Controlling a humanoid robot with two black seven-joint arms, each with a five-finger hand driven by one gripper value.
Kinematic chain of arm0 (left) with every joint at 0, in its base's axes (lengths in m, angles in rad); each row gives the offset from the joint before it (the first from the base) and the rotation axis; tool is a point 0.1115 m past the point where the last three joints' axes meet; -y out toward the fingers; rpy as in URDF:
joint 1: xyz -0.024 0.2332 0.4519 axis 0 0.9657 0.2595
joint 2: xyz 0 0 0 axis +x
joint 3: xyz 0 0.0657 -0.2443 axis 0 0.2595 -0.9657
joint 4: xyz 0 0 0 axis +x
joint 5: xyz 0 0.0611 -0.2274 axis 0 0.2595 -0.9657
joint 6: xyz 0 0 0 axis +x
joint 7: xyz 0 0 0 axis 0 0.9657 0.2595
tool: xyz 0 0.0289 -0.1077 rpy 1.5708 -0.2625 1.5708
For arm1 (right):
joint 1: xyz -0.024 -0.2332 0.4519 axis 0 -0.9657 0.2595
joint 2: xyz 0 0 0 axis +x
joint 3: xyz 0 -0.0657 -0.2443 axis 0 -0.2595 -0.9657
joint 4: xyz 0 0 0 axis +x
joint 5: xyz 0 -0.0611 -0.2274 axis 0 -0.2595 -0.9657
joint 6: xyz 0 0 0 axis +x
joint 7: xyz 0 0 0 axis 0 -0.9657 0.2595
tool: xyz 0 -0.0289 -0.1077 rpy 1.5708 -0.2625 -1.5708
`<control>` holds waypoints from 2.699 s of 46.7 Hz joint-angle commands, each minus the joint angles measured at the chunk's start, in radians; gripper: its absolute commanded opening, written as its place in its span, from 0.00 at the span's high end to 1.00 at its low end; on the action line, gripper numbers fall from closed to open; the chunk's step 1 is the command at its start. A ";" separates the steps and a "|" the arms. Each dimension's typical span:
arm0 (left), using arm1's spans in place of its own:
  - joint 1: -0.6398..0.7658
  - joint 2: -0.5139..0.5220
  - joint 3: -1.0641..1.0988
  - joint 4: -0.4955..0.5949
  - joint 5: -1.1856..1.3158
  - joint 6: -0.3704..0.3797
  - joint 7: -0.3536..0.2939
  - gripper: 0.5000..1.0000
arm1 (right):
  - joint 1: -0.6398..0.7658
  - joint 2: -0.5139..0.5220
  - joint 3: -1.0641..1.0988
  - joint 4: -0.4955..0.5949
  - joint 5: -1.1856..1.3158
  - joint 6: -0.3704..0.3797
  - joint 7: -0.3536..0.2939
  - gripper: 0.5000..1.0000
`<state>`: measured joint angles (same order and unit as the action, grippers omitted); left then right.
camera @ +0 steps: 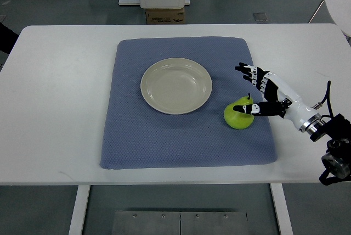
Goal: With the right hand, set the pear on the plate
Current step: 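Reach the open right hand down around the green pear, then close the right hand fingers around the pear and grip it, then lift the pear with the right hand and carry it over the plate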
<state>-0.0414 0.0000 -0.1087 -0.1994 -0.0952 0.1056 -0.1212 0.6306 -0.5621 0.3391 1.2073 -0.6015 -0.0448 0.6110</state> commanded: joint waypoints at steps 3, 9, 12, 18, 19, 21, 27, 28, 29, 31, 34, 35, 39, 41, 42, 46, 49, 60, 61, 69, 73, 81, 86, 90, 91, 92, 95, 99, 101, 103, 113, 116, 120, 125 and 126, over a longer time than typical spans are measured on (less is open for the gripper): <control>0.000 0.000 0.000 0.000 0.000 0.000 0.000 0.00 | -0.002 0.002 -0.009 -0.006 -0.035 -0.033 0.000 0.00; 0.000 0.000 0.000 0.000 0.000 0.000 0.000 0.00 | 0.008 0.021 -0.043 -0.008 -0.055 -0.069 0.000 0.00; 0.000 0.000 0.001 0.000 0.000 0.000 0.000 0.00 | 0.011 0.024 -0.058 -0.008 -0.067 -0.092 0.000 0.00; 0.000 0.000 0.000 0.000 0.000 0.000 0.000 0.00 | 0.020 0.042 -0.087 -0.018 -0.077 -0.141 0.000 0.00; 0.000 0.000 0.000 0.000 0.000 -0.001 0.000 0.00 | 0.021 0.045 -0.091 -0.018 -0.077 -0.147 0.000 0.00; 0.000 0.000 0.001 0.000 0.000 0.000 0.000 0.00 | 0.024 0.051 -0.098 -0.023 -0.078 -0.158 0.000 0.00; 0.000 0.000 0.000 0.000 0.000 0.000 0.000 0.00 | 0.024 0.064 -0.107 -0.043 -0.078 -0.184 0.000 0.00; 0.000 0.000 0.000 0.000 0.000 0.000 0.000 0.00 | 0.023 0.065 -0.112 -0.046 -0.080 -0.184 0.000 0.00; 0.000 0.000 0.000 0.000 0.000 0.000 0.000 0.00 | 0.024 0.065 -0.118 -0.051 -0.080 -0.185 0.000 0.00; 0.000 0.000 0.001 0.000 0.000 0.000 0.000 0.00 | 0.024 0.067 -0.127 -0.057 -0.081 -0.188 0.000 0.00; 0.000 0.000 0.001 0.000 0.000 -0.001 0.000 0.00 | 0.024 0.068 -0.137 -0.064 -0.084 -0.201 0.000 0.00; 0.000 0.000 0.000 0.000 0.000 0.000 0.000 0.00 | 0.024 0.070 -0.143 -0.069 -0.084 -0.202 0.000 0.00; 0.000 0.000 0.000 0.000 0.000 0.000 0.000 0.00 | 0.023 0.071 -0.152 -0.080 -0.084 -0.205 0.000 0.00; 0.000 0.000 0.000 0.000 0.000 0.000 0.000 0.00 | 0.023 0.073 -0.160 -0.090 -0.084 -0.205 0.000 0.00; 0.000 0.000 0.000 0.000 0.000 0.000 0.000 0.00 | 0.023 0.076 -0.163 -0.095 -0.084 -0.207 0.000 0.00; 0.000 0.000 0.001 -0.002 0.000 -0.001 0.000 0.00 | 0.023 0.082 -0.170 -0.106 -0.084 -0.208 0.000 0.01; 0.000 0.000 0.000 0.000 0.000 -0.001 0.000 0.00 | 0.021 0.082 -0.170 -0.109 -0.084 -0.217 0.000 0.03; 0.000 0.000 0.000 0.000 0.000 0.000 0.000 0.00 | 0.021 0.085 -0.170 -0.109 -0.084 -0.228 0.000 0.15; 0.000 0.000 0.001 0.000 0.000 0.000 0.000 0.00 | 0.021 0.085 -0.170 -0.109 -0.084 -0.230 0.000 0.20; 0.000 0.000 0.001 0.000 0.000 0.000 0.000 0.00 | 0.021 0.084 -0.175 -0.114 -0.087 -0.247 0.000 0.48; 0.000 0.000 0.000 0.000 0.000 0.000 0.000 0.00 | 0.024 0.084 -0.189 -0.115 -0.090 -0.247 0.000 0.70; 0.000 0.000 0.001 0.000 0.000 0.000 0.000 0.00 | 0.028 0.082 -0.204 -0.117 -0.090 -0.247 0.000 1.00; 0.000 0.000 0.000 0.000 0.000 -0.001 0.000 0.00 | 0.043 0.082 -0.204 -0.117 -0.089 -0.248 0.000 1.00; 0.000 0.000 0.000 0.000 0.000 0.000 0.000 0.00 | 0.061 0.082 -0.203 -0.117 -0.084 -0.247 0.000 1.00; 0.000 0.000 0.000 0.000 0.000 0.000 0.000 0.00 | 0.067 0.082 -0.203 -0.117 -0.084 -0.247 0.000 1.00; 0.000 0.000 0.000 0.000 0.000 -0.001 0.000 0.00 | 0.073 0.082 -0.201 -0.117 -0.083 -0.247 0.000 1.00; 0.000 0.000 0.000 0.000 0.000 0.000 0.000 0.00 | 0.093 0.082 -0.199 -0.117 -0.078 -0.247 0.000 1.00; 0.000 0.000 0.000 0.000 0.000 0.000 0.000 0.00 | 0.121 0.082 -0.198 -0.117 -0.075 -0.247 0.000 1.00; 0.000 0.000 0.001 0.000 0.000 0.000 0.000 0.00 | 0.135 0.083 -0.196 -0.117 -0.073 -0.247 0.000 1.00; 0.000 0.000 0.000 0.000 0.000 0.000 0.000 0.00 | 0.146 0.084 -0.193 -0.117 -0.073 -0.248 0.000 1.00; 0.000 0.000 0.000 0.000 0.000 0.000 0.000 0.00 | 0.213 0.131 -0.180 -0.129 -0.061 -0.248 0.000 1.00; 0.000 0.000 0.000 0.000 0.000 0.000 0.000 0.00 | 0.233 0.151 -0.183 -0.140 -0.047 -0.250 0.000 1.00; 0.000 0.000 0.000 0.000 0.000 0.000 0.000 0.00 | 0.254 0.186 -0.186 -0.170 -0.034 -0.251 0.000 1.00; 0.000 0.000 0.001 0.000 0.000 0.000 0.000 0.00 | 0.285 0.241 -0.198 -0.219 -0.030 -0.251 0.000 1.00; 0.000 0.000 0.000 0.000 0.000 0.000 0.000 0.00 | 0.294 0.252 -0.202 -0.230 -0.030 -0.251 0.000 1.00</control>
<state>-0.0417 0.0000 -0.1083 -0.1994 -0.0952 0.1055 -0.1211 0.9029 -0.3409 0.1473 1.0066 -0.6325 -0.2967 0.6108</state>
